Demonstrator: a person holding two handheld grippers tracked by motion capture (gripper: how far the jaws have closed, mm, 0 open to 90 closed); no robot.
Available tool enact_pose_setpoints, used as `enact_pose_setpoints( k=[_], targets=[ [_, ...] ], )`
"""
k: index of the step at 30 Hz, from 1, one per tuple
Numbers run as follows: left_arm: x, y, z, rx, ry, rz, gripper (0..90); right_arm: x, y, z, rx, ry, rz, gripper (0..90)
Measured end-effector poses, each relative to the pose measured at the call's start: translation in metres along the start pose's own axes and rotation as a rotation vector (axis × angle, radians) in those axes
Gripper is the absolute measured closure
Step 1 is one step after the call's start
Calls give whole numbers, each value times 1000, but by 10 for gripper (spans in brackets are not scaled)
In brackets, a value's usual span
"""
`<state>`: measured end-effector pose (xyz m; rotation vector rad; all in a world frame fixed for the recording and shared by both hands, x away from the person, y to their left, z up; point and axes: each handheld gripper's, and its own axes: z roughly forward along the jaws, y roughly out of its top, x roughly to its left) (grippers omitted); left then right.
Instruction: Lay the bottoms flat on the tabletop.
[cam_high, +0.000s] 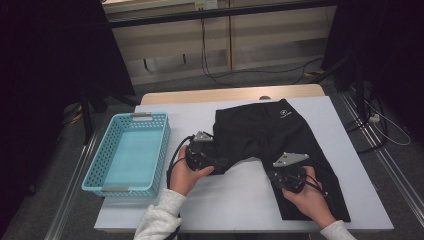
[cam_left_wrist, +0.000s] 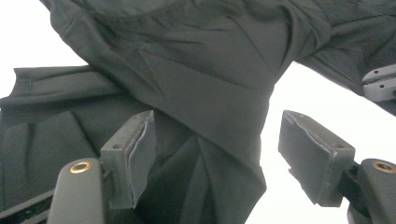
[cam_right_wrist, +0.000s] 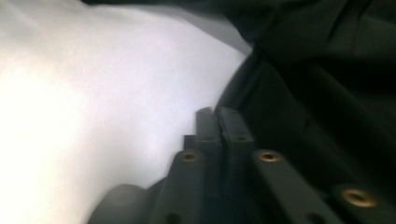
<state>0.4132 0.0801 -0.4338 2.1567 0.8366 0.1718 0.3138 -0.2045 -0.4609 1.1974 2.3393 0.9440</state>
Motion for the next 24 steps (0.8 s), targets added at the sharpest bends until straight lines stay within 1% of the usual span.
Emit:
enact_pose_setpoints(
  k=[1, 2, 4, 7, 8, 10, 11, 12, 13, 14, 15, 16, 17, 18, 19, 20, 21, 22, 23, 24],
  targets=[
    [-1, 0, 0, 1, 12, 2, 298, -1, -2, -2, 0, 11, 4, 888],
    [-1, -1, 1, 3, -4, 5, 313, -1, -4, -4, 3, 19, 11, 890],
    [-1, -1, 2, 10, -5, 10, 320, -1, -9, -11, 16, 47, 10, 891],
    [-1, -3, 5, 25, -7, 11, 333, 1, -15, -19, 28, 52, -3, 890],
    [0, -4, 6, 28, -13, 10, 334, 2, -17, -20, 29, 52, -8, 890],
    [1, -5, 6, 30, -5, 13, 336, 3, -17, -22, 36, 57, -11, 888],
    [1, -5, 6, 31, -7, 7, 338, 4, -17, -22, 35, 58, -14, 882],
    [1, -6, 5, 32, -6, 5, 346, 3, -17, -21, 31, 65, -18, 856],
    [1, -6, 5, 34, -5, 8, 347, 4, -17, -20, 19, 72, -19, 793],
    [1, -6, 6, 40, -6, 16, 352, 3, -17, -19, 7, 79, -19, 761],
    [1, -7, 7, 42, -9, 16, 361, 3, -16, -18, 1, 86, -11, 735],
    [1, -7, 7, 52, -10, 24, 383, 3, -15, -18, -12, 77, -4, 662],
    [2, -8, 8, 63, -11, 29, 397, 2, -13, -18, -25, 67, -1, 644],
    [2, -9, 9, 68, -8, 30, 403, 2, -12, -18, -30, 72, 1, 645],
    [1, -10, 10, 79, 2, 25, 421, 2, -11, -18, -37, 71, 1, 611],
    [3, -11, 11, 84, -11, 33, 443, 2, -9, -17, -50, 69, 7, 574],
    [3, -12, 13, 88, 2, 31, 468, 2, -9, -16, -57, 74, 3, 569],
    [3, -13, 14, 99, -12, 27, 489, 3, -8, -15, -64, 77, 3, 557],
    [3, -13, 14, 95, -23, 31, 526, 4, -7, -14, -68, 74, 2, 535],
    [3, -13, 13, 102, -26, 27, 557, 5, -6, -13, -67, 75, -2, 534]
  ],
)
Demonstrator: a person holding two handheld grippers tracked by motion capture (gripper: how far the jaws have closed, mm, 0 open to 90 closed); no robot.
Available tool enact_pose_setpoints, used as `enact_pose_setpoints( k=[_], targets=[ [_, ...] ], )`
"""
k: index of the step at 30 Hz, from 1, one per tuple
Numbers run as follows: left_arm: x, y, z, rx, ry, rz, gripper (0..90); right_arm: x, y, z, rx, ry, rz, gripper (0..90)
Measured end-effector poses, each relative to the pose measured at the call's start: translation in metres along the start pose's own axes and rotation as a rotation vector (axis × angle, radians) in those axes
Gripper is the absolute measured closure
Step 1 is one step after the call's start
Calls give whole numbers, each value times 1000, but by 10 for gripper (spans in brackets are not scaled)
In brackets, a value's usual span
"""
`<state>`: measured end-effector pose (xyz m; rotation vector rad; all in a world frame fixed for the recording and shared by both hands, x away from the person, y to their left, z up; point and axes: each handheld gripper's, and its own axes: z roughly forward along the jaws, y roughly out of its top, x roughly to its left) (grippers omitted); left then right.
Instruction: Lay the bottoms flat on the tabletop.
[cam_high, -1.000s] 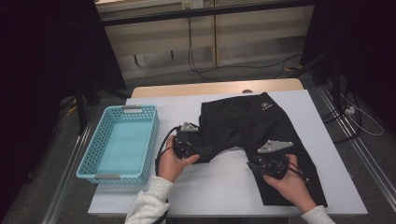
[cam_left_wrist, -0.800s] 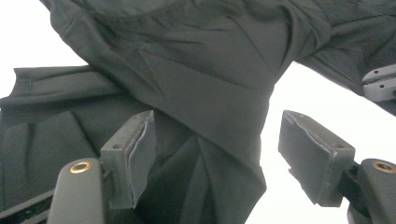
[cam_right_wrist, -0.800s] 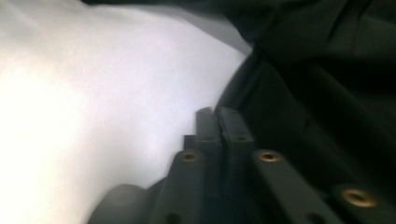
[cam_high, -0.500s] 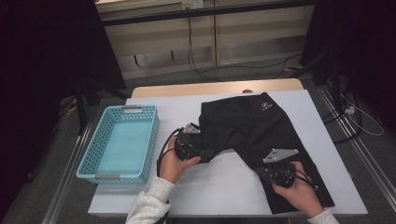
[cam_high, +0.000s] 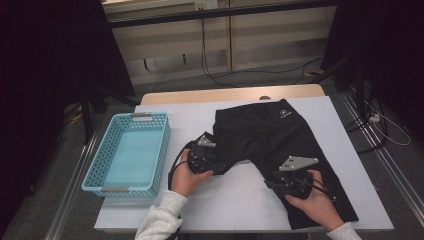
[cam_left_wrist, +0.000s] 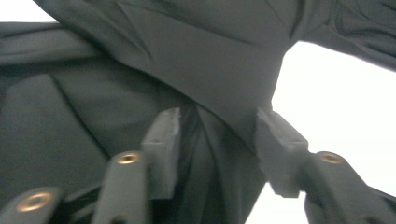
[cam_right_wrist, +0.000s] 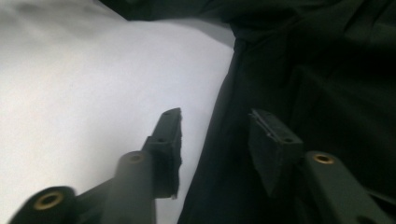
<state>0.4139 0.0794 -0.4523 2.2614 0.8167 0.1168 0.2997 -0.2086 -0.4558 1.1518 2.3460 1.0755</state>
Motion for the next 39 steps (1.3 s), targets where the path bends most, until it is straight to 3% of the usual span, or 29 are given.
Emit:
enact_pose_setpoints(
  k=[7, 10, 13, 19, 21, 22, 26, 28, 29, 32, 33, 35, 39],
  targets=[
    [-3, 2, 3, 20, -43, -31, 817, 4, 1, 8, -1, 4, -19, 483],
    [-2, 6, -1, 12, -53, -41, 852, 4, 2, 8, -4, 6, -14, 472],
    [2, 13, -12, -38, -70, -64, 855, 3, 2, 7, -10, 5, -12, 462],
    [16, 33, -29, -93, -43, -55, 855, -1, 5, 5, -34, 11, 7, 440],
    [22, 41, -31, -106, -3, -44, 856, -2, 5, 6, -35, 13, 7, 434],
    [27, 45, -31, -112, -18, -44, 857, -1, 5, 7, -36, 14, 4, 434],
    [43, 54, -26, -129, 13, -33, 853, 0, 6, 8, -37, 15, 1, 429],
    [48, 53, -19, -125, 6, -54, 851, 1, 5, 9, -36, 17, -5, 428],
    [49, 52, -16, -131, 20, -45, 839, 1, 5, 10, -34, 16, -4, 426],
    [52, 46, -9, -123, 59, -22, 742, 3, 5, 13, -34, 11, -12, 424],
    [52, 45, -7, -125, 63, -31, 703, 3, 5, 14, -35, 9, -13, 424],
    [52, 41, -7, -115, 56, -42, 722, 4, 6, 16, -30, 5, -15, 433],
    [47, 37, -13, -147, 89, -29, 589, 2, 11, 25, -27, -30, -26, 466]
  ],
)
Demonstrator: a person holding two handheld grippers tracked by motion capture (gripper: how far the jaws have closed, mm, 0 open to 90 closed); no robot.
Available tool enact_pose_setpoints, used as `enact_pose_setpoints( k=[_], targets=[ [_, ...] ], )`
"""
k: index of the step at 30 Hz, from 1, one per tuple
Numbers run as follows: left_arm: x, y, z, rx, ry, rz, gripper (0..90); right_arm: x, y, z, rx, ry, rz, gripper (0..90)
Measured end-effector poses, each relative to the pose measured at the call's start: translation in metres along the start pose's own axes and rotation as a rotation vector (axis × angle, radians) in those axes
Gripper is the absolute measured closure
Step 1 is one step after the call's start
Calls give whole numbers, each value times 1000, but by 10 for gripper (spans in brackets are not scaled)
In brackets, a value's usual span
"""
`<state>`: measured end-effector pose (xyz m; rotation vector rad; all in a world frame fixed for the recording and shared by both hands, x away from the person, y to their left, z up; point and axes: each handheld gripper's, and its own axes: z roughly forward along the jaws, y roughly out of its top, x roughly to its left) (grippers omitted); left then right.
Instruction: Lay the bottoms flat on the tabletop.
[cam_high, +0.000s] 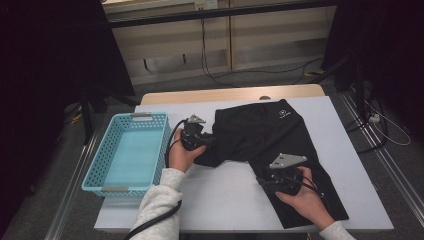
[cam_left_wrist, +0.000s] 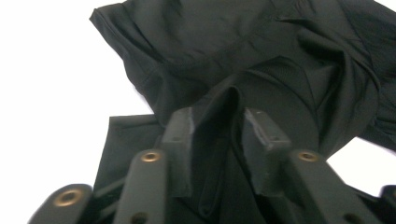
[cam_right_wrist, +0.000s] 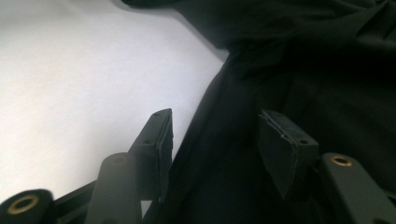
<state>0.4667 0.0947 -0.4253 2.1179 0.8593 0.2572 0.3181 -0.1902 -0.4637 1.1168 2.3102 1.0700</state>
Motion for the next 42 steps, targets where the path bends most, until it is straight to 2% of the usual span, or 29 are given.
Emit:
enact_pose_setpoints(
  k=[3, 6, 8, 9, 11, 12, 15, 17, 19, 22, 27, 29, 31, 33, 35, 38, 39, 42],
  targets=[
    [-6, -3, -8, -7, 18, 33, 460, -1, 6, 7, -11, -30, -7, 520],
    [-13, -7, -16, -8, 33, 41, 384, -1, 12, 17, -5, -37, -11, 587],
    [-19, -11, -19, -10, 24, 65, 363, -1, 13, 23, 18, -44, 3, 658],
    [-21, -12, -21, -6, 26, 75, 359, -2, 14, 25, 6, -41, -4, 701],
    [-28, -16, -24, -8, 20, 101, 356, -3, 14, 22, 22, -47, -27, 864],
    [-30, -18, -25, 1, 4, 108, 359, -4, 13, 20, 30, -48, -30, 873],
    [-39, -25, -29, 25, -8, 135, 386, -10, 8, 11, 46, -56, -13, 880],
    [-43, -29, -30, 33, -22, 152, 435, -15, 3, 3, 51, -71, 3, 881],
    [-46, -32, -32, 36, -26, 153, 464, -19, -2, -4, 65, -92, 4, 881],
    [-50, -38, -32, 62, -46, 155, 492, -24, -7, -8, 56, -80, 31, 881],
    [-55, -49, -27, 109, -53, 174, 496, -18, -4, -4, 67, -88, -7, 880],
    [-54, -52, -25, 127, -53, 163, 502, -17, -4, -4, 66, -91, -13, 879],
    [-55, -53, -22, 147, -77, 142, 523, -18, -5, -4, 61, -86, -7, 878],
    [-57, -55, -18, 173, -79, 141, 554, -19, -5, -4, 57, -83, -6, 878],
    [-57, -55, -16, 175, -82, 141, 611, -19, -5, -4, 56, -85, -4, 875],
    [-57, -53, -14, 199, -102, 107, 799, -18, -5, -4, 56, -89, -9, 865],
    [-57, -53, -13, 202, -103, 112, 834, -18, -4, -4, 56, -89, -4, 850],
    [-57, -50, -14, 199, -106, 87, 872, -14, 0, -3, 38, -71, -14, 755]
  ],
)
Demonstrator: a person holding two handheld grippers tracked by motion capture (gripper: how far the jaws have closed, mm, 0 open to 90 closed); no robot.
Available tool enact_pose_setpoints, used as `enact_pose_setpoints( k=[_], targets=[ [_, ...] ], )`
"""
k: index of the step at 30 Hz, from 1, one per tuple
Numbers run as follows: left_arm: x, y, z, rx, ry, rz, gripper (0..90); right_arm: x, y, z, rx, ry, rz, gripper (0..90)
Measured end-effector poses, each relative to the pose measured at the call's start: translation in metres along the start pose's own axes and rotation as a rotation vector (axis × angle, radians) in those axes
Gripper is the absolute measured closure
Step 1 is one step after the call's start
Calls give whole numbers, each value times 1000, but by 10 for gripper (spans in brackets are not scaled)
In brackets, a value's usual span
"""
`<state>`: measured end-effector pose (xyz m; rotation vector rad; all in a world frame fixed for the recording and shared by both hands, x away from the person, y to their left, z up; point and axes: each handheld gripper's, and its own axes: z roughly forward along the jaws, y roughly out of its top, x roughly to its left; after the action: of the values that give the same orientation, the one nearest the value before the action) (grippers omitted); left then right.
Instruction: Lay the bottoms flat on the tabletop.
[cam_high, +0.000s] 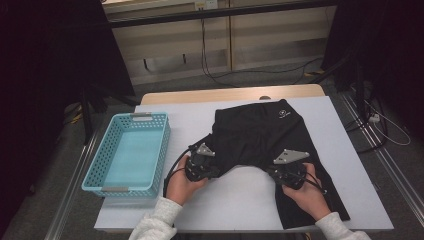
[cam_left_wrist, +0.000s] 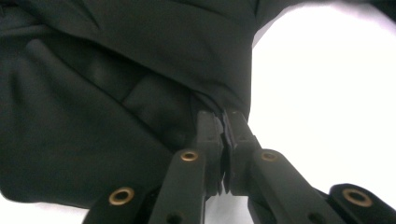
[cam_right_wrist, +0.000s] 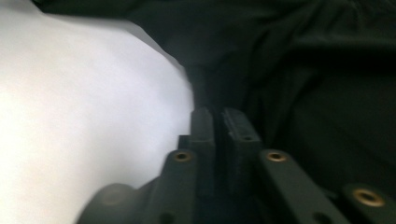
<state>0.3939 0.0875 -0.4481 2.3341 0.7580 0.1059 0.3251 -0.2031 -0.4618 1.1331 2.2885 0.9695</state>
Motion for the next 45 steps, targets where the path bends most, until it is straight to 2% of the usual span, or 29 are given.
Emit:
enact_pose_setpoints(
  k=[2, 4, 6, 8, 9, 11, 13, 15, 17, 18, 21, 24, 25, 28, 30, 34, 36, 37, 38, 42, 45],
  targets=[
    [2, 2, -3, -23, -14, -19, 875, 3, 7, 0, -24, 7, -27, 710],
    [5, 3, -8, -44, -26, -48, 877, 6, 14, 2, -52, 17, -34, 639],
    [8, 5, -12, -63, -47, -71, 877, 9, 22, 7, -62, 46, -57, 617],
    [11, 7, -16, -85, -49, -96, 877, 12, 29, 13, -79, 36, -77, 571],
    [12, 8, -17, -92, -53, -99, 877, 12, 32, 16, -79, 46, -75, 555],
    [14, 11, -20, -106, -55, -104, 877, 14, 39, 22, -72, 30, -68, 525],
    [16, 14, -23, -125, -59, -114, 877, 17, 44, 29, -88, 49, -103, 525],
    [19, 16, -24, -134, -57, -122, 877, 19, 46, 37, -74, 54, -113, 536],
    [21, 20, -24, -141, -57, -128, 877, 21, 48, 43, -89, 87, -114, 578],
    [22, 21, -24, -149, -53, -130, 877, 24, 49, 45, -77, 94, -131, 584],
    [25, 26, -23, -168, -50, -137, 877, 27, 51, 52, -69, 91, -162, 584],
    [28, 30, -23, -180, -41, -141, 878, 30, 55, 55, -77, 106, -175, 603],
    [29, 31, -23, -180, -39, -145, 878, 32, 58, 54, -89, 129, -176, 613],
    [32, 35, -24, -184, -36, -145, 878, 41, 64, 54, -93, 134, -226, 605],
    [33, 37, -24, -195, -33, -158, 877, 40, 66, 63, -69, 143, -206, 608],
    [36, 39, -24, -194, -29, -155, 877, 33, 63, 75, -30, 122, -165, 633],
    [38, 40, -25, -197, -20, -160, 877, 31, 63, 76, -36, 142, -137, 730],
    [39, 40, -26, -204, -18, -162, 878, 31, 63, 75, -32, 139, -150, 835],
    [39, 41, -27, -205, -23, -171, 878, 30, 63, 75, -28, 145, -164, 875],
    [40, 45, -28, -213, -17, -172, 878, 23, 62, 71, -11, 167, -130, 896],
    [41, 50, -29, -219, -11, -161, 879, 20, 61, 60, -18, 183, -114, 897]
  ],
)
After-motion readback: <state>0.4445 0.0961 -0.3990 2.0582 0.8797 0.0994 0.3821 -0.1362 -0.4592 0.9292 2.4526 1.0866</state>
